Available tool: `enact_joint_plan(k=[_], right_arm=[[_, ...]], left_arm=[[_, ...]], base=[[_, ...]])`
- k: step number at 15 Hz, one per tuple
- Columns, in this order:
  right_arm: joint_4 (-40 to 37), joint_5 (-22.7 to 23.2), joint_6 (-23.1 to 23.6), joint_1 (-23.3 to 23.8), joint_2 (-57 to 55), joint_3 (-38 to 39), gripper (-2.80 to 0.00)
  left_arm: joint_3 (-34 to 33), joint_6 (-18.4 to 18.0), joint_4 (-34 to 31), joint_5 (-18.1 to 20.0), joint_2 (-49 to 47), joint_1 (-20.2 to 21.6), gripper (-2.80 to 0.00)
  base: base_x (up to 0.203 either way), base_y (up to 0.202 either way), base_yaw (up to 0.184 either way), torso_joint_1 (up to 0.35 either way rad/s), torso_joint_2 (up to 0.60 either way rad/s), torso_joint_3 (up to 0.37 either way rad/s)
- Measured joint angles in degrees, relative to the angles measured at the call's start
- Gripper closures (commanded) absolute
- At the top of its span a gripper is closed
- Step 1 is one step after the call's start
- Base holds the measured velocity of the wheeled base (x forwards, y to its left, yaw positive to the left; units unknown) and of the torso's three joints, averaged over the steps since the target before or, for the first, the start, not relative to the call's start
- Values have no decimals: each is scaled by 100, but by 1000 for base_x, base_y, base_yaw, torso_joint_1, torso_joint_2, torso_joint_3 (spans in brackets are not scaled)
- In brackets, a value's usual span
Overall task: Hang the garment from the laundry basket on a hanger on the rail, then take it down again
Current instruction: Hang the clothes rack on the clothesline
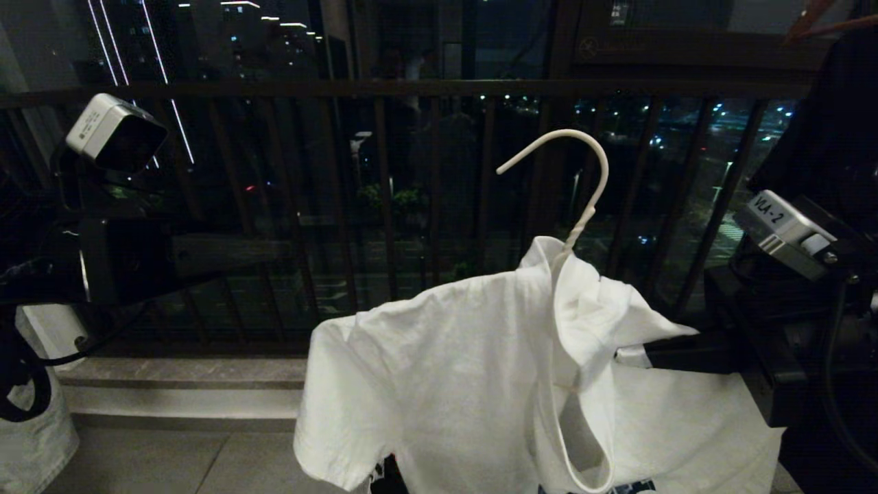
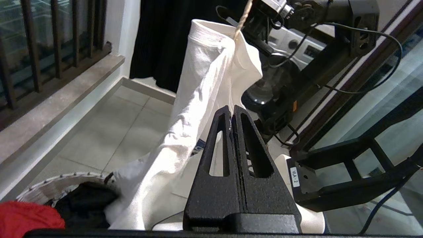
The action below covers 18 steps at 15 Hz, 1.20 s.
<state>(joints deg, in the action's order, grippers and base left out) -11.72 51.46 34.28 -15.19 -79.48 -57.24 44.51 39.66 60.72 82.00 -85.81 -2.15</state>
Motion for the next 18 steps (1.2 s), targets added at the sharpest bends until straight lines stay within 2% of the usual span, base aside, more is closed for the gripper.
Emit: enact_joint_plan(k=[10, 18], right_arm=[[-11, -6, -29, 1, 326, 146, 0], [-18, -6, -29, -2, 513, 193, 0]], left_arm=[[-30, -2, 0, 8, 35, -2, 0], [-91, 0, -2, 12, 119, -170, 0]], base=[[0, 0, 0, 202, -504, -304], [0, 0, 0, 256, -576, -318]])
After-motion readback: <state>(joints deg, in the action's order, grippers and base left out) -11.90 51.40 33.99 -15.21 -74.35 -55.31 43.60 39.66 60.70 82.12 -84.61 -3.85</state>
